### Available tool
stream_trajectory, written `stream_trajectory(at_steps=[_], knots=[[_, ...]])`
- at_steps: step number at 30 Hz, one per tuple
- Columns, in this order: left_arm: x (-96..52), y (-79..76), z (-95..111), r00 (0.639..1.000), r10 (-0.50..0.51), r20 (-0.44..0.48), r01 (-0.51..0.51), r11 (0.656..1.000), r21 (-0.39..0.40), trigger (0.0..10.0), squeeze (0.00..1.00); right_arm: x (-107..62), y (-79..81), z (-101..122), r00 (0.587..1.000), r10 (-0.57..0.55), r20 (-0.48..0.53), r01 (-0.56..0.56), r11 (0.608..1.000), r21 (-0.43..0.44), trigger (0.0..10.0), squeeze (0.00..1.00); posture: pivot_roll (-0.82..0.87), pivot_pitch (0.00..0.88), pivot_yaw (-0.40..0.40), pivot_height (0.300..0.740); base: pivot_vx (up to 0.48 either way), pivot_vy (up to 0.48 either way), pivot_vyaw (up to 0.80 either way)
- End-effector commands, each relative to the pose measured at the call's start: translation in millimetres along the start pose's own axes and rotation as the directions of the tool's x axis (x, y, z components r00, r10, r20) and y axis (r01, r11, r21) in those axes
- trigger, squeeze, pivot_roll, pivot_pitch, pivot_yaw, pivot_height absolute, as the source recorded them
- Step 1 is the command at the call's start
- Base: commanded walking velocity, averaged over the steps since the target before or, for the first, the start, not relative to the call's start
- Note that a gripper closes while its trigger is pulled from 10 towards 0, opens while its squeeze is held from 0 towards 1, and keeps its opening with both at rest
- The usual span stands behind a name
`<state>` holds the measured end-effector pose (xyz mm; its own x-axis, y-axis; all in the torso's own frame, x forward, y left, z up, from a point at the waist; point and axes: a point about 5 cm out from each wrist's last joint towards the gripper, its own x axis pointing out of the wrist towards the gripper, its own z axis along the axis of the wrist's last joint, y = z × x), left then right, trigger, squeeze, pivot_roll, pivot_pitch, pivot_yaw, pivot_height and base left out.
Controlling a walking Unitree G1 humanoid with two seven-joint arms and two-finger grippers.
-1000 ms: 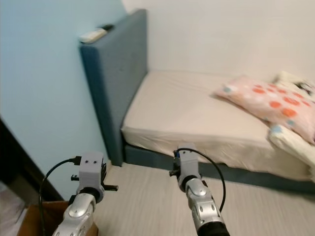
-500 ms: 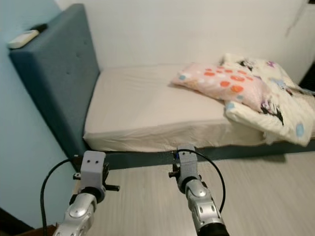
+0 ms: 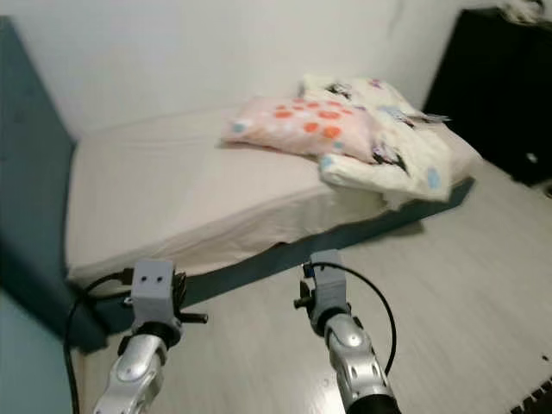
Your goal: Clean up the room
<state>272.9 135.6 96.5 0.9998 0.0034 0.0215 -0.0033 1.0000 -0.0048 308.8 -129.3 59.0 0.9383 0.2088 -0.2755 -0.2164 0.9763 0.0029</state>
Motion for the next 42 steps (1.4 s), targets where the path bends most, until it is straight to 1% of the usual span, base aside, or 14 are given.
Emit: stream_trajectory(at_steps=[1, 3, 5, 8, 11, 15, 18, 42], knots=[[-4.2, -2.0, -3.3, 1.000, -0.016, -0.013, 0.016, 1.000, -0.018, 10.0, 0.00, 0.7, 2.8, 12.0, 0.998, 0.015, 0.065, -0.015, 1.000, 0.001, 10.0, 0.00, -0.05, 0.116, -0.018, 0.740, 0.000, 0.000, 0.00], [-4.9, -7.2, -2.8, 0.999, -0.040, -0.017, 0.040, 0.999, -0.019, 10.0, 0.00, 0.8, 4.3, 15.0, 0.996, 0.021, 0.088, -0.021, 1.000, 0.000, 10.0, 0.00, -0.05, 0.117, -0.018, 0.740, 0.000, 0.000, 0.00], [-5.0, -12.1, -2.5, 0.998, -0.062, -0.014, 0.062, 0.998, -0.011, 10.0, 0.00, 1.1, 5.3, 15.1, 0.996, 0.024, 0.089, -0.024, 1.000, -0.001, 10.0, 0.00, -0.05, 0.116, -0.022, 0.740, 0.000, 0.000, 0.00], [-5.6, -15.1, -3.2, 0.997, -0.078, -0.016, 0.078, 0.997, -0.008, 10.0, 0.00, 1.1, 6.0, 13.8, 0.996, 0.026, 0.082, -0.026, 1.000, -0.005, 10.0, 0.00, -0.05, 0.115, -0.023, 0.740, 0.000, 0.000, 0.00], [-6.9, -18.3, -2.8, 0.995, -0.095, -0.012, 0.095, 0.995, -0.021, 10.0, 0.00, 0.7, 6.2, 11.7, 0.997, 0.030, 0.073, -0.030, 1.000, -0.009, 10.0, 0.00, -0.05, 0.113, -0.023, 0.740, 0.000, 0.000, 0.00], [-6.9, -17.4, -1.4, 0.996, -0.094, -0.005, 0.094, 0.995, -0.035, 10.0, 0.00, 0.8, 5.6, 11.4, 0.997, 0.032, 0.071, -0.031, 0.999, -0.010, 10.0, 0.00, -0.05, 0.111, -0.024, 0.740, 0.000, 0.000, 0.00], [-6.7, -15.5, 0.3, 0.996, -0.089, 0.007, 0.089, 0.995, -0.052, 10.0, 0.00, 0.7, 4.7, 11.0, 0.997, 0.031, 0.068, -0.030, 0.999, -0.011, 10.0, 0.00, -0.05, 0.110, -0.024, 0.740, 0.260, 0.000, 0.00], [-8.2, -16.3, 0.9, 0.994, -0.109, 0.017, 0.110, 0.993, -0.047, 10.0, 0.00, 1.5, 3.7, 8.3, 0.998, 0.027, 0.052, -0.025, 0.999, -0.026, 10.0, 0.00, -0.06, 0.090, -0.028, 0.740, 0.325, 0.000, 0.00]])
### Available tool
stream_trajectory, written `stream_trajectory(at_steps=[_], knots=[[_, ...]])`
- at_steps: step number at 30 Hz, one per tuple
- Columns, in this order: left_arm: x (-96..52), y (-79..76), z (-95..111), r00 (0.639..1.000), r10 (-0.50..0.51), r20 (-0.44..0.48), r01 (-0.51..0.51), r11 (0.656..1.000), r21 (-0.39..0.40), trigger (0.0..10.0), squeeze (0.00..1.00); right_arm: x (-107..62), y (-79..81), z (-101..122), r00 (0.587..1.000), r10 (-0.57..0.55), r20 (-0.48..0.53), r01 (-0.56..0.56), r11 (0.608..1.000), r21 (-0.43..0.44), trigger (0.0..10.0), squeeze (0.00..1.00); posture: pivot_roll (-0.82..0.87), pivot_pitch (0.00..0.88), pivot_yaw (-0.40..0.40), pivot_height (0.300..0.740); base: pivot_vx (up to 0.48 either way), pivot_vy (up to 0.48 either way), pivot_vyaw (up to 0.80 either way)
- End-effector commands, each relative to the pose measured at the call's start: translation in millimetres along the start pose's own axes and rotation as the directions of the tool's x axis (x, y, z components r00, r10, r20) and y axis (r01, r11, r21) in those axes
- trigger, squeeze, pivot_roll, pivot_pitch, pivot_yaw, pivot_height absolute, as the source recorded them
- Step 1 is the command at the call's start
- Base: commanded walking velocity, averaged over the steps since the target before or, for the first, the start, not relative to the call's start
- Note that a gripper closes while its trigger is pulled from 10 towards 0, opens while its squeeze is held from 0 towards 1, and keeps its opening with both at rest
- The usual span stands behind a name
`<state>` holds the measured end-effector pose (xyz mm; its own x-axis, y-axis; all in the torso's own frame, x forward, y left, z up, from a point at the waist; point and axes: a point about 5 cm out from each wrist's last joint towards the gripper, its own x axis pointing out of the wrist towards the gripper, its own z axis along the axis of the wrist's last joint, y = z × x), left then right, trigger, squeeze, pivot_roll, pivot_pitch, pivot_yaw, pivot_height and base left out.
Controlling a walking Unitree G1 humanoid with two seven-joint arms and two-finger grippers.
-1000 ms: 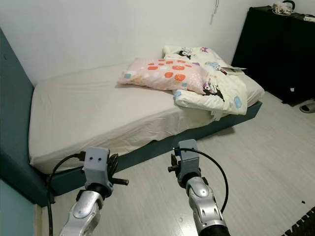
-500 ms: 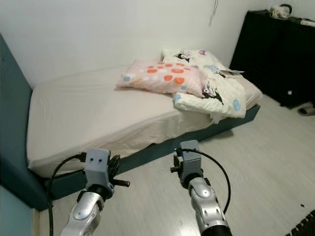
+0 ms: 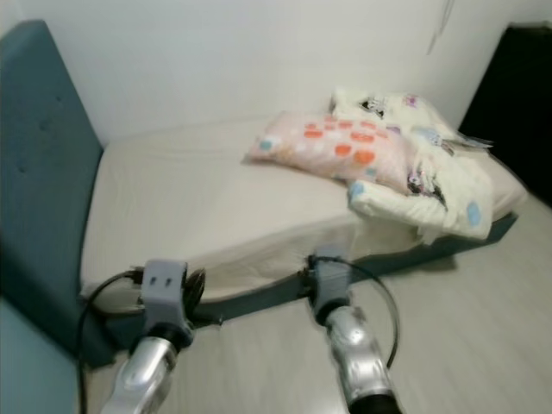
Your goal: Clean up the room
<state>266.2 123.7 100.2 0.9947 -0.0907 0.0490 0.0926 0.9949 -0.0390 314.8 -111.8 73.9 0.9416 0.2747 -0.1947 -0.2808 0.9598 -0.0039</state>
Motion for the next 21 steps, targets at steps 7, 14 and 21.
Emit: stream_trajectory(at_steps=[7, 14, 21], knots=[[-0.9, -5.5, -3.1, 1.000, -0.020, -0.012, 0.020, 1.000, -0.012, 10.0, 0.00, -5.6, -11.9, -9.3, 0.999, -0.035, -0.035, 0.035, 0.999, -0.007, 10.0, 0.00, -0.06, 0.089, -0.025, 0.740, 0.329, 0.000, 0.00], [-0.4, -5.4, -3.0, 1.000, -0.022, -0.014, 0.022, 1.000, -0.010, 10.0, 0.00, -5.7, -11.7, -9.2, 0.999, -0.032, -0.030, 0.031, 0.999, -0.009, 10.0, 0.00, -0.06, 0.091, -0.025, 0.740, 0.328, 0.000, 0.00], [-0.5, -4.5, -3.1, 1.000, -0.019, -0.014, 0.019, 1.000, -0.012, 10.0, 0.00, -5.7, -14.4, -8.7, 0.998, -0.048, -0.031, 0.047, 0.999, -0.020, 10.0, 0.00, -0.06, 0.092, -0.025, 0.740, 0.328, 0.000, 0.00]])
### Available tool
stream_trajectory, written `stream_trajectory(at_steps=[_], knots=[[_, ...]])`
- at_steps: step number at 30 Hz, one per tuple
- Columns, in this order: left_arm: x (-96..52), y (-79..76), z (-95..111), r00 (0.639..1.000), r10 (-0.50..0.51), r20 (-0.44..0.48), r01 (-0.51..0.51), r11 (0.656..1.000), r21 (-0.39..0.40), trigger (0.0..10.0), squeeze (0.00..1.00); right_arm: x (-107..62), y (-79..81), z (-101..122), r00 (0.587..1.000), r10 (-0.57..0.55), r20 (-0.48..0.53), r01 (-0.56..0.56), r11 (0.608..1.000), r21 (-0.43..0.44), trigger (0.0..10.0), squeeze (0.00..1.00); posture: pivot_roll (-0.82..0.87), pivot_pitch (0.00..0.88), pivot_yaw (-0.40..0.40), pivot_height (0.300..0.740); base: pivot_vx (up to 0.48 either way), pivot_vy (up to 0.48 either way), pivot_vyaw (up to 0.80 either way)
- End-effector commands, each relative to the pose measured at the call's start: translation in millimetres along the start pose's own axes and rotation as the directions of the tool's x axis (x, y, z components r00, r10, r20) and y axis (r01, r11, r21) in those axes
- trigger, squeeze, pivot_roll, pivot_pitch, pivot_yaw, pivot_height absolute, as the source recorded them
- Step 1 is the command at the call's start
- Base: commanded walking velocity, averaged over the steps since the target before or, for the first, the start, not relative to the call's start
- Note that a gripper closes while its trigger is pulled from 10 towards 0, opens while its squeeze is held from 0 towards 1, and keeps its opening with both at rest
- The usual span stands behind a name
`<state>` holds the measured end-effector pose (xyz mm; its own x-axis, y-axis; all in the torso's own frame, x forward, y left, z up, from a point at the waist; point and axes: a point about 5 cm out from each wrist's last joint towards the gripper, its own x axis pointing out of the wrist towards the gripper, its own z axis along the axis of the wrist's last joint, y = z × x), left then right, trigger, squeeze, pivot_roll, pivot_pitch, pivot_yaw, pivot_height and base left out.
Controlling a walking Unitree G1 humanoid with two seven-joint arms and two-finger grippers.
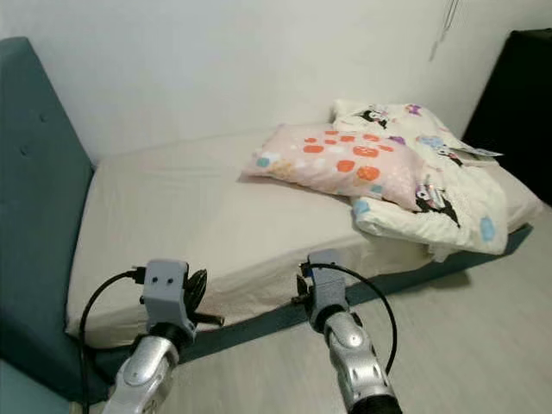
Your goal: Clean up the room
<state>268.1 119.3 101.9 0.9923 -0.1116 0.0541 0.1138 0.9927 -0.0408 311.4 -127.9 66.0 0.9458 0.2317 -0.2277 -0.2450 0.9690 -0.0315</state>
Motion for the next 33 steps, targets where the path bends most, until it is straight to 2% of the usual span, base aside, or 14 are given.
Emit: stream_trajectory(at_steps=[1, 15, 21, 29, 33], knots=[[-2.9, -0.4, -4.4, 1.000, 0.003, -0.018, -0.003, 1.000, -0.010, 10.0, 0.00, 0.3, -0.2, 0.5, 1.000, -0.006, 0.003, 0.006, 1.000, 0.000, 10.0, 0.00, -0.06, 0.092, -0.026, 0.740, 0.326, 0.000, 0.00], [-2.4, -0.1, -3.4, 1.000, 0.005, -0.012, -0.005, 1.000, -0.015, 10.0, 0.00, 0.4, -0.4, 0.1, 1.000, -0.006, 0.000, 0.006, 1.000, -0.003, 10.0, 0.00, -0.06, 0.094, -0.026, 0.740, 0.355, 0.000, 0.00], [-2.2, 0.1, -3.2, 1.000, 0.006, -0.012, -0.006, 1.000, -0.015, 10.0, 0.00, 1.2, 1.0, 1.1, 1.000, 0.013, -0.002, -0.013, 0.998, -0.063, 10.0, 0.00, -0.06, 0.095, -0.025, 0.740, 0.376, 0.000, 0.00], [-1.8, 0.4, -2.9, 1.000, 0.007, -0.012, -0.007, 1.000, -0.016, 10.0, 0.00, 1.7, 3.1, 0.3, 1.000, 0.014, -0.007, -0.014, 0.998, -0.068, 10.0, 0.00, -0.06, 0.100, -0.025, 0.740, 0.375, 0.000, 0.78], [-1.7, 0.7, -3.0, 1.000, 0.008, -0.013, -0.008, 1.000, -0.015, 10.0, 0.00, 1.7, 3.4, 0.4, 1.000, 0.019, -0.007, -0.019, 0.997, -0.076, 10.0, 0.00, -0.06, 0.101, -0.025, 0.740, 0.375, 0.000, 0.00]])
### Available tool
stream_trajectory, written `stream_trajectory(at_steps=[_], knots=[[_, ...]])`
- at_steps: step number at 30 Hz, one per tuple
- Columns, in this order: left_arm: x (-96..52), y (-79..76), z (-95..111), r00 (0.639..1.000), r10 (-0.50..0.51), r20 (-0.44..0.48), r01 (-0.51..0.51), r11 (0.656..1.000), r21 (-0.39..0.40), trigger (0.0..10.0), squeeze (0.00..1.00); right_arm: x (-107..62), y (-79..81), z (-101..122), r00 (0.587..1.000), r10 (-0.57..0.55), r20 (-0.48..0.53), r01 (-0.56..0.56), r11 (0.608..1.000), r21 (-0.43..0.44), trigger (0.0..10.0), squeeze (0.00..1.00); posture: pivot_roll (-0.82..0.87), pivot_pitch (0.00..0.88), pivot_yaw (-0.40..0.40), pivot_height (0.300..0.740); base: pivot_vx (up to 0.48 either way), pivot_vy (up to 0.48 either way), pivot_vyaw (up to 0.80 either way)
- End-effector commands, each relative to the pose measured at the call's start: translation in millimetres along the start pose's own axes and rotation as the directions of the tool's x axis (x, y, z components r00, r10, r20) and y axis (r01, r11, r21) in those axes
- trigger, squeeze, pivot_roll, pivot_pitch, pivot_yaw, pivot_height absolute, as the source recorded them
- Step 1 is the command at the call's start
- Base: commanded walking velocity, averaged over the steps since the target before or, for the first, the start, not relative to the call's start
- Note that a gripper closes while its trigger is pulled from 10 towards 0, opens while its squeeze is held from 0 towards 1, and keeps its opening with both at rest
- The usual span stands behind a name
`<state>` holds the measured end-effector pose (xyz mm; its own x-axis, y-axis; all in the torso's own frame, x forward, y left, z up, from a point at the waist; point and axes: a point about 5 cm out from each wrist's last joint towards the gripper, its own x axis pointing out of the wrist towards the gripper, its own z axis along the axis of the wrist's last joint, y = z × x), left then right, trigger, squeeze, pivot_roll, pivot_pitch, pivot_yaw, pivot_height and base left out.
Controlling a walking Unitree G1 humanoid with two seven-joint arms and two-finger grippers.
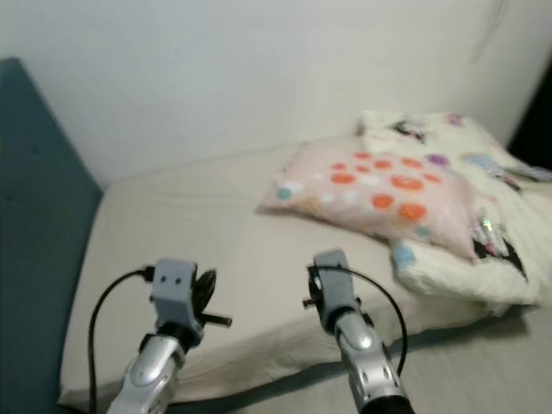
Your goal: Clean up the room
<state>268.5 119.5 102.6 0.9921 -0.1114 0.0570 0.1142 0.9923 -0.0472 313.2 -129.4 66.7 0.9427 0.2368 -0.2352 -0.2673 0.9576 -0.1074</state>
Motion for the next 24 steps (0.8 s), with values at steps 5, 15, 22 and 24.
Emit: stream_trajectory(at_steps=[5, 15, 22, 24], knots=[[-2.0, 0.9, -4.6, 1.000, 0.014, -0.018, -0.014, 1.000, -0.010, 10.0, 0.00, 0.0, 5.6, -0.1, 1.000, 0.021, 0.009, -0.021, 1.000, 0.021, 10.0, 0.00, -0.06, 0.103, -0.028, 0.740, 0.363, 0.000, 0.00], [-1.5, 1.1, -5.2, 0.999, 0.026, -0.022, -0.026, 1.000, -0.002, 10.0, 0.00, 1.1, 5.1, 1.2, 1.000, 0.024, 0.011, -0.024, 1.000, 0.019, 10.0, 0.00, -0.06, 0.109, -0.030, 0.740, 0.273, 0.000, 0.00], [-2.5, 5.0, -5.7, 0.998, 0.055, -0.016, -0.055, 0.998, 0.008, 10.0, 0.00, 0.9, 5.6, 1.1, 1.000, 0.026, 0.013, -0.027, 0.999, 0.019, 10.0, 0.00, -0.06, 0.109, -0.028, 0.740, 0.000, 0.000, 0.00], [-2.6, 5.6, -5.7, 0.998, 0.057, -0.016, -0.056, 0.998, 0.007, 10.0, 0.00, 0.9, 5.8, 1.2, 1.000, 0.028, 0.014, -0.028, 0.999, 0.019, 10.0, 0.00, -0.06, 0.108, -0.028, 0.740, 0.000, 0.000, 0.00]])
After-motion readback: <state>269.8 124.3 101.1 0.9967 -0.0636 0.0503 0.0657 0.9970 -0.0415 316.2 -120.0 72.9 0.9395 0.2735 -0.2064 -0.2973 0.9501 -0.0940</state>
